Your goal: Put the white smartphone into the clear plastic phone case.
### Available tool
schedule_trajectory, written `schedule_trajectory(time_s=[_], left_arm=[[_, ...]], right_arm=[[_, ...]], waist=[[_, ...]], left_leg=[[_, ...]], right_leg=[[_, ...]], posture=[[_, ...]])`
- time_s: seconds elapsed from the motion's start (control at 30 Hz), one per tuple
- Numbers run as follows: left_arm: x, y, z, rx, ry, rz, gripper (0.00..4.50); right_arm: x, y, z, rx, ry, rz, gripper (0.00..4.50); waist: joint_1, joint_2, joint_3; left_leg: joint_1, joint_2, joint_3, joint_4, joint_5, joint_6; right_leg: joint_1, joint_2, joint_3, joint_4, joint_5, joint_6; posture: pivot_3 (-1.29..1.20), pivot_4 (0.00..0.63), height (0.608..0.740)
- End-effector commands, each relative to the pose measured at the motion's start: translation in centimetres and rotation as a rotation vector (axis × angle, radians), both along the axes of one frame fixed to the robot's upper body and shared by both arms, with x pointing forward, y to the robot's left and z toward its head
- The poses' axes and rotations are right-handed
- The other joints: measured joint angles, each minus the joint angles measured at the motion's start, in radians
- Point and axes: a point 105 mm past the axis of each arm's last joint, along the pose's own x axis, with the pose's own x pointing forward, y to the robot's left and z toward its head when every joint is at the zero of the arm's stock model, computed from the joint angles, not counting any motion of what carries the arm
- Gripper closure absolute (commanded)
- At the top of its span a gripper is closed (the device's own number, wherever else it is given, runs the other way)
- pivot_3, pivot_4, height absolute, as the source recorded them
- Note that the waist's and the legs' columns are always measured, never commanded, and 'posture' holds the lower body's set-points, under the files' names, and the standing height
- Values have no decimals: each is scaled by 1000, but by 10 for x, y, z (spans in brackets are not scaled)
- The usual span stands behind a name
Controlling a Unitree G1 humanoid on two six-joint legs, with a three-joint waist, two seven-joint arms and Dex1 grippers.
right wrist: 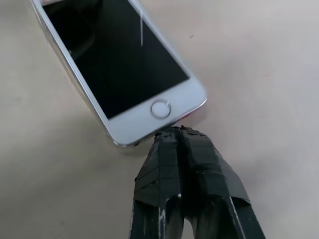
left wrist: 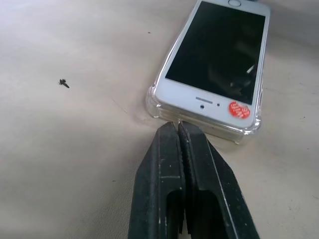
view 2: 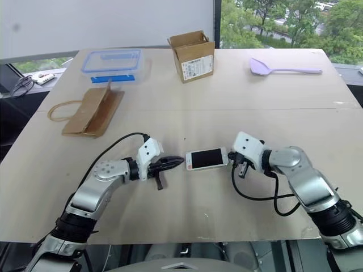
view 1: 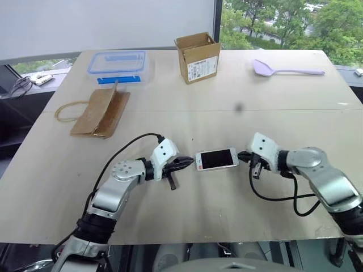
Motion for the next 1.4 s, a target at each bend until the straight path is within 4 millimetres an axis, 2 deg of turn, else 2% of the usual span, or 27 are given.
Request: schedule_trajectory(time_s=[0.03,0.47,0.6,0.73,0.87,1.0,1.07,1.1,1.27,1.3,1.4], left_arm=[[1,-2,3,-6,-29,-3,4423],[6,-3,4,-9,-48,24,4423],[9,4,12,-40,-80,59,4423],[9,9,33,-145,-100,80,4423],[8,8,41,-183,-117,79,3180],[6,2,45,-194,-121,62,1173],[5,-5,47,-210,-113,38,1432],[4,-8,48,-215,-109,27,1726],[0,-26,48,-205,-96,-54,4124],[2,-27,48,-201,-93,-60,4460],[5,-30,44,-189,-81,-67,4460]], right_arm=[[3,12,3,14,-26,43,4500],[0,38,13,73,-38,109,4500],[5,24,14,70,-55,41,4500],[11,4,23,116,-79,-60,4500],[11,-4,28,150,-81,-94,4500],[11,-7,29,158,-83,-108,4500],[11,-6,29,162,-85,-109,4500],[11,-6,29,164,-85,-109,4500],[8,-3,31,180,-80,-97,4500],[7,-3,31,182,-80,-97,4500],[6,-3,32,193,-77,-98,4500]], waist=[[-2,0,0],[-4,0,0],[-4,0,0],[0,0,0],[1,0,0],[1,0,0],[-1,0,0],[-1,0,0],[0,0,0],[1,0,0],[0,0,0]], left_leg=[[1,0,0,0,0,0],[3,0,0,1,0,0],[3,0,0,1,0,0],[2,0,0,1,0,0],[0,0,0,1,0,0],[1,0,0,1,0,0],[1,0,0,1,0,0],[1,0,0,1,0,0],[1,0,0,1,0,0],[1,0,0,1,0,0],[1,0,0,1,0,0]], right_leg=[[0,0,0,0,0,0],[1,1,1,3,0,0],[1,1,1,3,0,0],[1,1,1,3,0,0],[1,0,1,2,0,0],[1,0,0,2,0,0],[1,0,1,2,0,0],[1,0,1,2,0,0],[1,1,0,2,0,0],[1,1,0,2,0,0],[1,1,0,2,0,0]], posture=[[0,150,740],[0,150,740],[0,150,740],[0,150,740],[0,150,740],[0,150,740],[0,150,740],[0,150,740],[0,150,740],[0,150,740],[0,150,740]])
